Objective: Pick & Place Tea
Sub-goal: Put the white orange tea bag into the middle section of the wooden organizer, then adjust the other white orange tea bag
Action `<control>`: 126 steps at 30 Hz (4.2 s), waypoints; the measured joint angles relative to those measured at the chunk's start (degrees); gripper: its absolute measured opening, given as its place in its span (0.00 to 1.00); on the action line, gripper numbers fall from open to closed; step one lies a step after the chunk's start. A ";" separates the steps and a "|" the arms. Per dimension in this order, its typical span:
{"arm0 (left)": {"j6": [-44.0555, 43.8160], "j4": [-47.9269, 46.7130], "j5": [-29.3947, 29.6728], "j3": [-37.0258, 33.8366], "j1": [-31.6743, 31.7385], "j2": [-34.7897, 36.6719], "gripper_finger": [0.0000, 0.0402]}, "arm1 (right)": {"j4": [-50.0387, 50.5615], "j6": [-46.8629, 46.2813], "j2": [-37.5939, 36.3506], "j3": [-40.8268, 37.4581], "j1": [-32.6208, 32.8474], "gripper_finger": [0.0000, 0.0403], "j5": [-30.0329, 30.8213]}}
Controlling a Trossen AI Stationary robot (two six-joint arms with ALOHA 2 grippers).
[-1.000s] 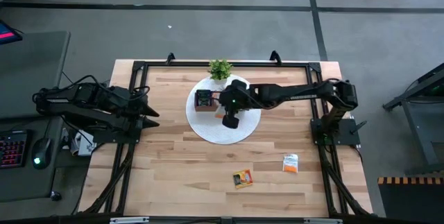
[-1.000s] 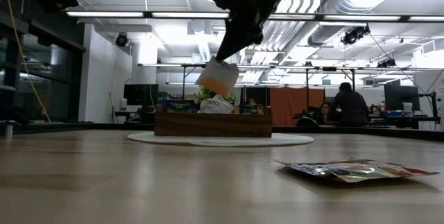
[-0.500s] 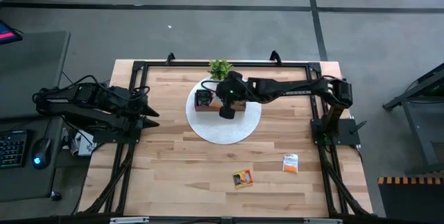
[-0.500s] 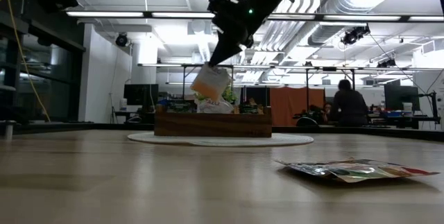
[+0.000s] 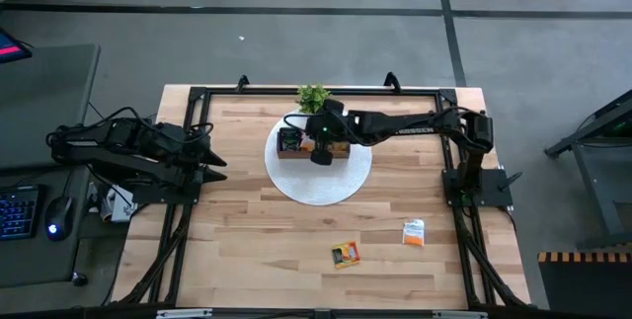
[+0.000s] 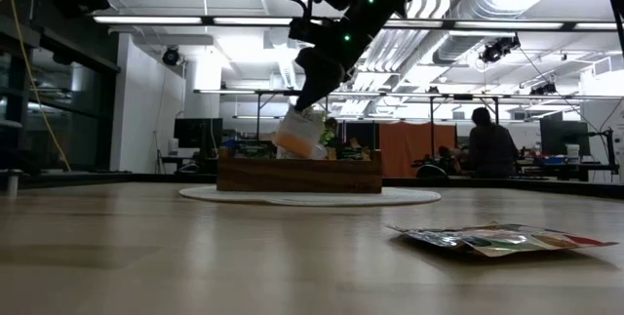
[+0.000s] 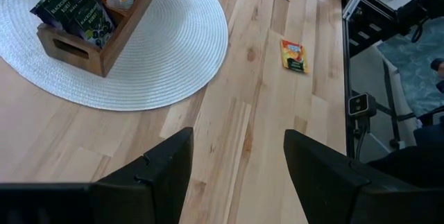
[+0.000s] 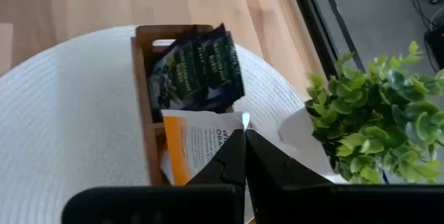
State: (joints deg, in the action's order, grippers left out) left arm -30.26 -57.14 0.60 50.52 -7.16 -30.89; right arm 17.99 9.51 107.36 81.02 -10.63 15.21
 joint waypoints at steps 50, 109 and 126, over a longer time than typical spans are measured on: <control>-0.07 0.00 0.02 0.02 0.02 0.01 0.55 | 8.41 5.22 3.92 3.58 -0.13 0.00 -3.85; -0.06 0.00 0.00 0.02 0.02 0.00 0.55 | 5.10 -4.53 -3.76 -5.09 -8.64 0.37 -17.22; -0.07 0.00 0.00 0.02 0.02 0.01 0.55 | -0.06 -3.03 -3.58 -5.75 -10.93 0.32 -19.15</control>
State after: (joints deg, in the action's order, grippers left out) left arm -30.33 -57.14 0.60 50.54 -7.14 -30.88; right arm 17.93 6.48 103.78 75.26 -21.56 -3.94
